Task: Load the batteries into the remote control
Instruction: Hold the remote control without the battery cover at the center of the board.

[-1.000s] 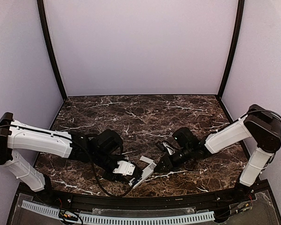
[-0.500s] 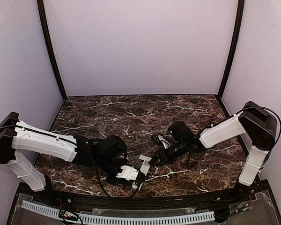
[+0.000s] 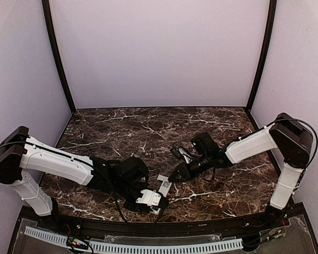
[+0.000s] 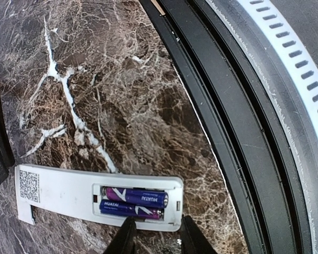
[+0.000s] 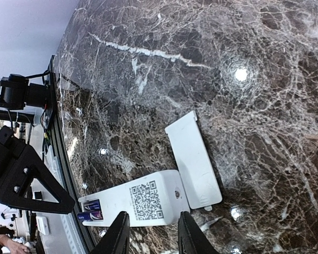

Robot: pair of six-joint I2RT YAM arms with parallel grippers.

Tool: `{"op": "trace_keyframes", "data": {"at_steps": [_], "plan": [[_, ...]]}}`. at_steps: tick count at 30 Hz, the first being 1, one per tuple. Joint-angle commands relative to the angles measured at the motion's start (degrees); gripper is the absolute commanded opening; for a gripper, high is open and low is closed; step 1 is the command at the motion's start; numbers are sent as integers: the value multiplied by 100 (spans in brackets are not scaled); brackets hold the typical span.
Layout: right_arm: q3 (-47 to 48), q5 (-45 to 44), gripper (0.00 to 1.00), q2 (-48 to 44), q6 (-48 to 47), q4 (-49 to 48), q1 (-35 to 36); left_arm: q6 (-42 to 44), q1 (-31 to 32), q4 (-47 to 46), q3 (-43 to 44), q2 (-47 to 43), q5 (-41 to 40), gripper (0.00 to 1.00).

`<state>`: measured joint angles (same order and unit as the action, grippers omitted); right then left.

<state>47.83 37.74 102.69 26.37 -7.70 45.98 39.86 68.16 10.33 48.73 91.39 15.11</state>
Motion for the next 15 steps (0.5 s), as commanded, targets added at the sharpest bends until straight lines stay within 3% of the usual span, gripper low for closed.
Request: {"op": "trace_keyframes", "data": {"at_steps": [1, 15], "plan": [[101, 159, 30, 180, -112, -161, 19, -101, 35, -41, 129, 33, 59, 29], [235, 164, 29, 357, -212, -126, 50, -167, 89, -114, 226, 195, 126, 24]]}}
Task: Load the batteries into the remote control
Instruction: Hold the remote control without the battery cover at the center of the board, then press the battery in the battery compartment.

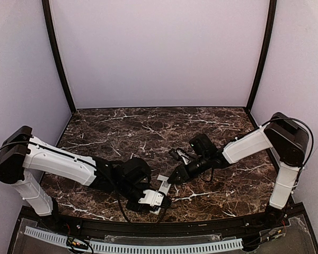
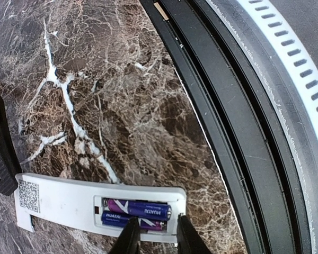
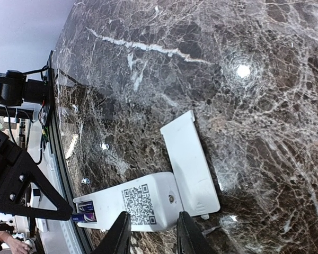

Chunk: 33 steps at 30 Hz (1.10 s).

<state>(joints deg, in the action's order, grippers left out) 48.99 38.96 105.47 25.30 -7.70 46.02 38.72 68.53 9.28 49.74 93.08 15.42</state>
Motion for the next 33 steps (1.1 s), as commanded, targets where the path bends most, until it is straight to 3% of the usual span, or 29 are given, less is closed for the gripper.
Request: {"op": "trace_keyframes", "data": {"at_steps": [1, 33], "plan": [[112, 42, 29, 79, -100, -126, 47, -55, 58, -12, 138, 44, 94, 23], [75, 98, 26, 180, -44, -230, 150, -158, 69, -139, 241, 483, -315, 9]]}}
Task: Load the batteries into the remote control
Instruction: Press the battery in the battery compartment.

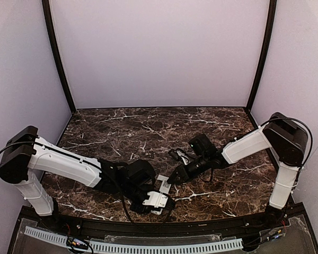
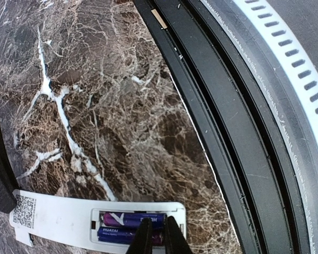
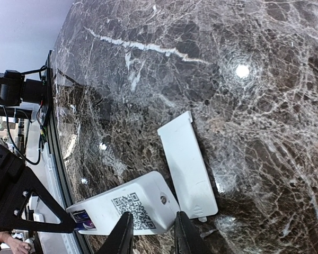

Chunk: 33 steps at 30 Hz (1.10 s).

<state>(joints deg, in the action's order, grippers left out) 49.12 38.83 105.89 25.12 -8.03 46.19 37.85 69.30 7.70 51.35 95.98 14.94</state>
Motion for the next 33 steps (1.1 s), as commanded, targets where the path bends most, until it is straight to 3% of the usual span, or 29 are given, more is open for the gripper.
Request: {"op": "trace_keyframes", "data": {"at_steps": [1, 12, 23, 33], "plan": [[62, 122, 26, 147, -25, -198, 139, -70, -11, 38, 82, 206, -291, 9], [106, 134, 26, 176, -52, -180, 166, -95, -13, 139, 40, 66, -379, 18], [63, 83, 26, 109, -30, -163, 171, -214, -12, 329, 148, 333, -310, 5], [55, 56, 25, 90, -25, -155, 166, -296, -62, 869, 362, 488, 178, 3]]}}
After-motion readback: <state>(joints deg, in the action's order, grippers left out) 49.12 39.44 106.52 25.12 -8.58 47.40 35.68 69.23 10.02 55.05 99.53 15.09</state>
